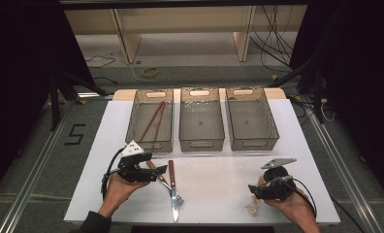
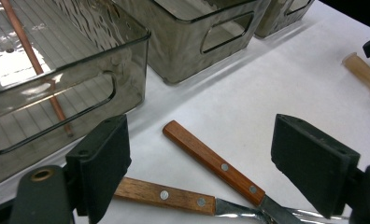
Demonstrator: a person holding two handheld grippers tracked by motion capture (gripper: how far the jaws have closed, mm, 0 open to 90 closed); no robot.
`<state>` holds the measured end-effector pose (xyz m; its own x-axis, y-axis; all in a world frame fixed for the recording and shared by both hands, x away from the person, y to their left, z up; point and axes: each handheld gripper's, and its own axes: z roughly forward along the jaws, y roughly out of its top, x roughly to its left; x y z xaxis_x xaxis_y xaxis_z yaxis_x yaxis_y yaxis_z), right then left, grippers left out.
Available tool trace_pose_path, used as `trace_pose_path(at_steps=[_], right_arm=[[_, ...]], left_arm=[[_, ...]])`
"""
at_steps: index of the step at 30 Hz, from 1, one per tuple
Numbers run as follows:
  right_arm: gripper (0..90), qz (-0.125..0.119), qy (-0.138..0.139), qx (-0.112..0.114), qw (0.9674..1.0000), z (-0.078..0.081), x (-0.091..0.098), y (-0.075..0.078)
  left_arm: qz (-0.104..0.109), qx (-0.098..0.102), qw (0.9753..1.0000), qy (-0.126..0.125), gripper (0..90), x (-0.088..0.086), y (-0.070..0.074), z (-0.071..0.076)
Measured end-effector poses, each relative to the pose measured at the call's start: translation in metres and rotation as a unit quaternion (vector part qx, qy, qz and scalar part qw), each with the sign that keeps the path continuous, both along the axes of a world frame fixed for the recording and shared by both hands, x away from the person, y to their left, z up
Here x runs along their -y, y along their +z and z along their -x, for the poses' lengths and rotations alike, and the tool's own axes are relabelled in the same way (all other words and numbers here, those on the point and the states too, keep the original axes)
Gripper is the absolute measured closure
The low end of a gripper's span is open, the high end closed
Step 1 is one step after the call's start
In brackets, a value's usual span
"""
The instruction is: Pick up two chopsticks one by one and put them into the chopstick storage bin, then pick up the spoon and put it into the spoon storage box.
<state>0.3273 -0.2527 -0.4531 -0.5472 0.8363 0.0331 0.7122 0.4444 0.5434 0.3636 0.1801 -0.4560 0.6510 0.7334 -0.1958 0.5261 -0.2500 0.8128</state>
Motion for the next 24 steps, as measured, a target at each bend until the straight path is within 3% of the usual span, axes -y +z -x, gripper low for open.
trace_pose_path(at_steps=[11, 24], right_arm=[[32.9, -0.015, -0.018, -0.008, 0.9997, 0.003, 0.000, 0.000], [33.5, -0.004, -0.020, -0.019, 0.9996, 0.007, -0.005, -0.002]], left_arm=[[0.000, 0.002, 1.0000, 0.000, 18.6, -0.004, -0.002, 0.007], [-0.007, 0.005, 1.0000, -0.002, 18.5, -0.004, -0.004, 0.013]])
